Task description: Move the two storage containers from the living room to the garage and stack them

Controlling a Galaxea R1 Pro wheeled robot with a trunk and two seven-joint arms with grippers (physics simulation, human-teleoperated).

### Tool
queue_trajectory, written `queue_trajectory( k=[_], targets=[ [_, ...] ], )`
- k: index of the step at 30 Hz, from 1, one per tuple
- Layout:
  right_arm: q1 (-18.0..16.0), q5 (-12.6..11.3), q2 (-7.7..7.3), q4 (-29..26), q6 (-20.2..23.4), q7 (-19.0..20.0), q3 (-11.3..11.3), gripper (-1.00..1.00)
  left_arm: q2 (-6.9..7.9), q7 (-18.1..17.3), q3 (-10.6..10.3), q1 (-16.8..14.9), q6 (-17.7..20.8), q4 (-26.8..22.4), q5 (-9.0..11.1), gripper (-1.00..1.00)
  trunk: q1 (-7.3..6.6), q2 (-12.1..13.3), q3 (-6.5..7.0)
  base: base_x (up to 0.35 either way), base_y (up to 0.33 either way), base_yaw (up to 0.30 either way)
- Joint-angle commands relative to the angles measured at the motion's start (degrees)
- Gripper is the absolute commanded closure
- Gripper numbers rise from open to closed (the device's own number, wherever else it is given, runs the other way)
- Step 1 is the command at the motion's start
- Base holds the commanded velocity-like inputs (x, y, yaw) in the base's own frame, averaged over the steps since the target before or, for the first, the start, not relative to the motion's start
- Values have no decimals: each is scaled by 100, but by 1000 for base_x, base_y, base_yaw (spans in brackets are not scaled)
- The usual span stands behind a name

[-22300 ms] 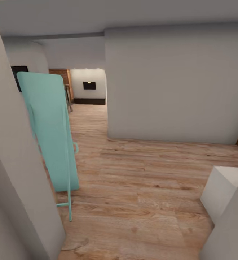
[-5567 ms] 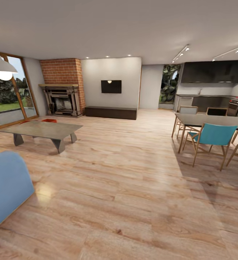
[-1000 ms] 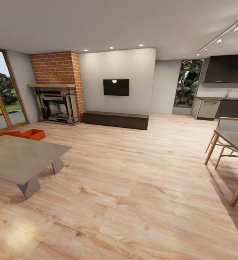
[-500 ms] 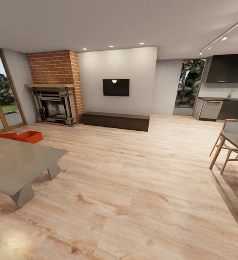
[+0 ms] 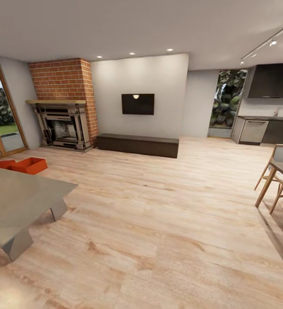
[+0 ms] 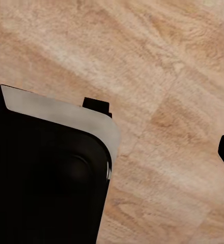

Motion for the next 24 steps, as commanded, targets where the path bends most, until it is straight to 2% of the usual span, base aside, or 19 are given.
queue_trajectory(
  k=[1,24],
  targets=[
    [-6,-53,3,18,-34,-3,48,-100,-1,2,25,-1,-11,-1,14,-100,3,-2,-5,324,0,0],
    [-6,-47,2,18,-34,-3,49,-100,1,2,25,-1,-11,3,26,-100,3,-2,-5,324,0,0]
  ],
)
